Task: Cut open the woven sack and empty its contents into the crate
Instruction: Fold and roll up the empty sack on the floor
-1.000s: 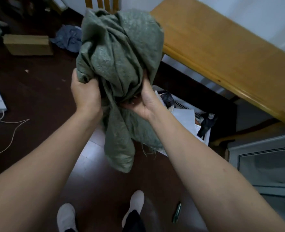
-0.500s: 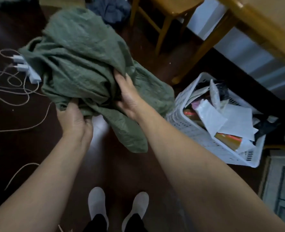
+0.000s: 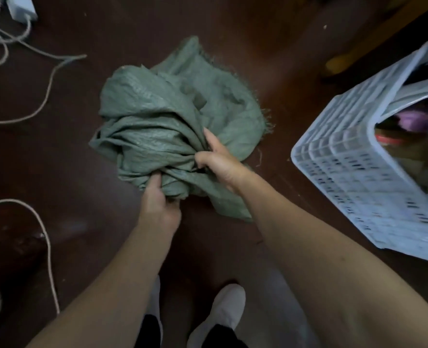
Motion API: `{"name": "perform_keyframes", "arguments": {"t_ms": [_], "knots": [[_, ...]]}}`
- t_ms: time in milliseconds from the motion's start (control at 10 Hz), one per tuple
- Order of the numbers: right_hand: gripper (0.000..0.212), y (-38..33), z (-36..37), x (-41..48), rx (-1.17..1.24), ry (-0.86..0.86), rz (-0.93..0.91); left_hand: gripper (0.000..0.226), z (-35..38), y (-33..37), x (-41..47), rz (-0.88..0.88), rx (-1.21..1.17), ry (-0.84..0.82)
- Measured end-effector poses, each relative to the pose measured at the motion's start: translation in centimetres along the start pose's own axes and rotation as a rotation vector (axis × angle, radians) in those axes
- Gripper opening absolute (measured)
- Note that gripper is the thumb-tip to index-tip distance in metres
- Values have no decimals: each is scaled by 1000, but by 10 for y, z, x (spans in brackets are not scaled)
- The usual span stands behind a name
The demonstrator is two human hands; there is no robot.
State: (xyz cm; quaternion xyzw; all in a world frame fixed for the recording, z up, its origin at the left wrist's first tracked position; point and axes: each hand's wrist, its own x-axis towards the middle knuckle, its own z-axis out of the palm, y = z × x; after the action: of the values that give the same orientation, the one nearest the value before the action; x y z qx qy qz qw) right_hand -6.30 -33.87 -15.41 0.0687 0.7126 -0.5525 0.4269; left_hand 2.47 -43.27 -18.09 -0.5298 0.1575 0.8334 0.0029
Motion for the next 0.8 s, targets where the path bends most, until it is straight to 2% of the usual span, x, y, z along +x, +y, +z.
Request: {"name": "perform_keyframes", "arguments": {"t_ms": [100,200,300,400,500,600,700,800], "knots": [[99,52,-4,20,-74,-9,68,39,-22,-31,19,-49,-16,-31],[102,95,-9,29,-120,-100,86,34,-48,-48,36,-117,-25,3],[109,130,-9,38,-234,-161,43,32,-66,-57,51,-181,-47,25],[129,159,-8,48,-370,-228,27,35,-77,-58,62,-230,4,59],[138,180,-12,58,-561,-268,-29,42,-81,-51,71,-271,118,14],[120,186,-19,67,-593,-237,-29,52,-80,-39,78,-358,262,-53],[46,186,-35,83,-464,-103,2,59,-72,-26,78,-363,587,-120],[10,182,-52,104,-324,-39,115,53,-78,-12,83,409,1404,-156]]}}
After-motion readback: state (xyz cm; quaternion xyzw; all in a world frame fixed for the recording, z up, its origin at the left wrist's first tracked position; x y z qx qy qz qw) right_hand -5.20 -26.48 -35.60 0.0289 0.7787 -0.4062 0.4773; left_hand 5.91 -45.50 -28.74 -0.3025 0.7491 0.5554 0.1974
